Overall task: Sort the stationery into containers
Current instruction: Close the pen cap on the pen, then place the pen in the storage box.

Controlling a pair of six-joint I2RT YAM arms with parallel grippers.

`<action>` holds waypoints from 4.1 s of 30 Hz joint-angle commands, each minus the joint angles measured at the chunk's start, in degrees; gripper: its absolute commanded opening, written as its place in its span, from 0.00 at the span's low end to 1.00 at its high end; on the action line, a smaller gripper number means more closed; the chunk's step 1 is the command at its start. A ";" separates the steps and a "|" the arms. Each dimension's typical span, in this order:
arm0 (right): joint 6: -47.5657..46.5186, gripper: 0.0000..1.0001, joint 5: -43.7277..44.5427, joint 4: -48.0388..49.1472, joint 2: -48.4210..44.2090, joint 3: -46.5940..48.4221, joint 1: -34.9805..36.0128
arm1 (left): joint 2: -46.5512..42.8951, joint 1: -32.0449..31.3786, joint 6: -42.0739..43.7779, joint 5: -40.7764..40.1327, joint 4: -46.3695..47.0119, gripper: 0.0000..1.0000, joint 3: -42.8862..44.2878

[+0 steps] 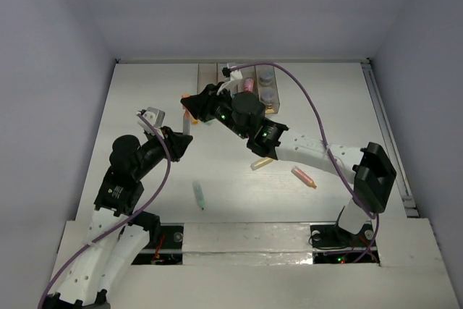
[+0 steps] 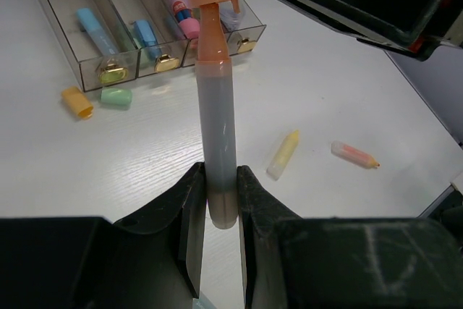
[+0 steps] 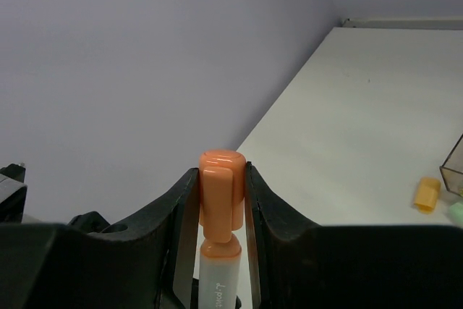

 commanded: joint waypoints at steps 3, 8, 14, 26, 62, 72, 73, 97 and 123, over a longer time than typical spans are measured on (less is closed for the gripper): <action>-1.25 0.04 0.80 2.46 -2.84 -0.03 0.78 | 0.40 0.16 -0.44 0.26 2.91 0.00 1.55; -1.16 0.04 0.80 2.11 -2.75 -0.38 1.31 | 0.22 0.16 -0.26 -0.09 2.74 0.00 1.81; -0.63 0.04 1.50 2.02 -1.87 -0.99 1.31 | -1.01 0.16 -0.26 -0.71 2.91 0.00 1.72; -0.37 0.04 3.43 1.49 -0.29 -1.43 4.82 | -1.18 0.16 0.00 -5.10 1.94 0.00 2.42; 13.25 0.00 -15.29 -0.88 -3.89 -13.29 7.02 | -1.27 0.16 -0.79 -10.29 5.55 0.00 4.80; 16.07 0.00 -18.98 2.63 -3.10 -21.47 7.54 | 1.89 0.16 -0.88 -10.73 8.18 0.00 7.52; 15.81 0.00 -18.89 2.55 -3.19 -22.08 7.55 | 2.07 0.16 -0.88 -10.82 8.18 0.00 7.78; 16.68 0.00 -8.26 4.04 1.19 -7.07 -7.64 | 6.11 0.16 -0.36 -0.54 3.80 0.51 5.06; -8.80 0.06 -6.85 -29.09 43.29 51.29 -20.22 | -2.94 1.31 0.00 -9.85 2.12 0.99 3.83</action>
